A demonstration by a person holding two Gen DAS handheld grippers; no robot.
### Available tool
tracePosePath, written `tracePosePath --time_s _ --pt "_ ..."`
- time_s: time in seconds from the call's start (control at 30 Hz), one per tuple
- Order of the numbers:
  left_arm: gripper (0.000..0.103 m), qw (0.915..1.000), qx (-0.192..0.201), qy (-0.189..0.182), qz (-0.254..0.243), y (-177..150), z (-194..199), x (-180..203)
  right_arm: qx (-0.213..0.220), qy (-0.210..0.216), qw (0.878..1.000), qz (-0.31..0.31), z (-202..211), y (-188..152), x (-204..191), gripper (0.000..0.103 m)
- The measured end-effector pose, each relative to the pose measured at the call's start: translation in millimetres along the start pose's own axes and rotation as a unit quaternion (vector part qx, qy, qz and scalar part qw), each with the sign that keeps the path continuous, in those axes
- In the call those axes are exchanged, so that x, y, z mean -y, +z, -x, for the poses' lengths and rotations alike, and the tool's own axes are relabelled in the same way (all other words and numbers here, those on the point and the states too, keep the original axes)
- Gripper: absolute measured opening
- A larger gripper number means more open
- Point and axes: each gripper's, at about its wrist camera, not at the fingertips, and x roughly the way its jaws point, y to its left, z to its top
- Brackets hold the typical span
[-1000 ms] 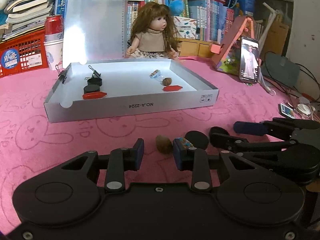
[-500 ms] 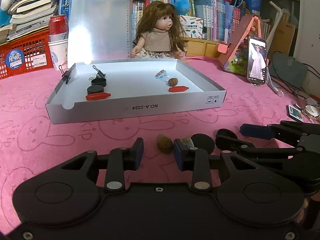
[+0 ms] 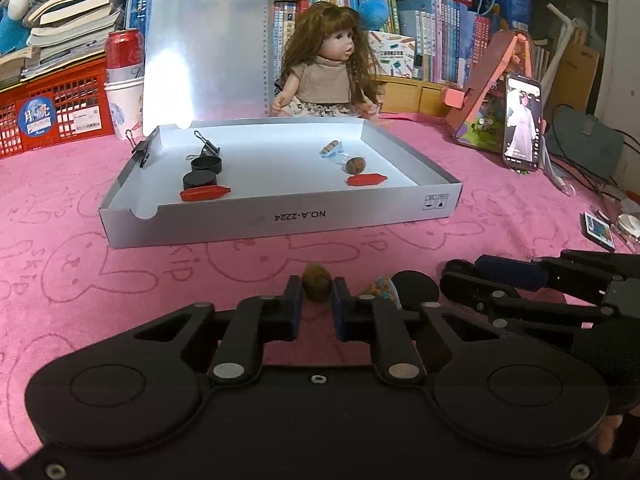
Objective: Organize rigid objects
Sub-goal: 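Grasp a walnut with the left gripper while the right gripper grasps a black round lid, then carry the walnut with the left gripper while the right gripper carries the black lid into the box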
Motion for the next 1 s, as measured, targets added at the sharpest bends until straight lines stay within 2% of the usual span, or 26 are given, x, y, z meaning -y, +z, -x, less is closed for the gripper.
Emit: tracePosePath --time_s 0.53,1.0 --pt "0.015 0.9998 0.017 0.011 0.002 13.9 11.4 -1.6 0.013 0.003 1.000 -0.013 3.3 11.0 3.2 0.036" --pt "0.015 0.9983 0.050 0.025 0.016 48.1 13.4 -24.5 0.018 0.008 0.999 -0.036 -13.4 47.1 9.3 0.036"
